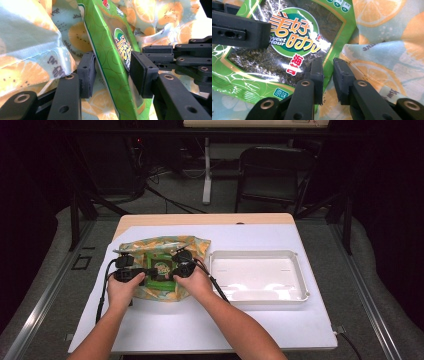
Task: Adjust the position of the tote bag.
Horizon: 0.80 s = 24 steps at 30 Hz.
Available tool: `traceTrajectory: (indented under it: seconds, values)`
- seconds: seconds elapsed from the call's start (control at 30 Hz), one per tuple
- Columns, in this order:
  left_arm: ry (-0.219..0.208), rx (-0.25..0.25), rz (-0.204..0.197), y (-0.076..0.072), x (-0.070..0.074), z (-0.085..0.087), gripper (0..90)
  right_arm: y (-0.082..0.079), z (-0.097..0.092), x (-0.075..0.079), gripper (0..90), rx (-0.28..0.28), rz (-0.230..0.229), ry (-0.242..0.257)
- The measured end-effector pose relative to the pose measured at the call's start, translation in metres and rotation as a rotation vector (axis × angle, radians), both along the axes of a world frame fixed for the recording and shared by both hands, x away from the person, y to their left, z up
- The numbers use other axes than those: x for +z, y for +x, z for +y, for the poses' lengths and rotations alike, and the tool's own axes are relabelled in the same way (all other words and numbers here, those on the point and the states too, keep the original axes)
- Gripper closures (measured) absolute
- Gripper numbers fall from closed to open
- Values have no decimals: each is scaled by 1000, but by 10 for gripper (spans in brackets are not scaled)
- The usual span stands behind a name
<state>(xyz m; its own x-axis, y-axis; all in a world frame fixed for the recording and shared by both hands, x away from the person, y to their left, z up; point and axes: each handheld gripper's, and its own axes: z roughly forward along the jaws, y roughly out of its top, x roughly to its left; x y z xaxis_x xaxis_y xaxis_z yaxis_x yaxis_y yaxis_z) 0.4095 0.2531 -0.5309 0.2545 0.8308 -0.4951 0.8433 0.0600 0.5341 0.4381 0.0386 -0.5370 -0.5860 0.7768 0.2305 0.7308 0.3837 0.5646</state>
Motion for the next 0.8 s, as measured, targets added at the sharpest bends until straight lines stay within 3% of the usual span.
traceTrajectory:
  seconds: [0.5, 0.6, 0.8]
  values:
    - [-47, 5, 15, 1, -1, 2, 606, 0, 0, -1, 785, -10, -1, 22]
    - [-63, 8, 17, 1, -1, 2, 616, 0, -1, -1, 784, -2, -2, 0]
    - [-71, 12, 21, 1, -1, 2, 632, 0, 0, -1, 782, -3, -8, 5]
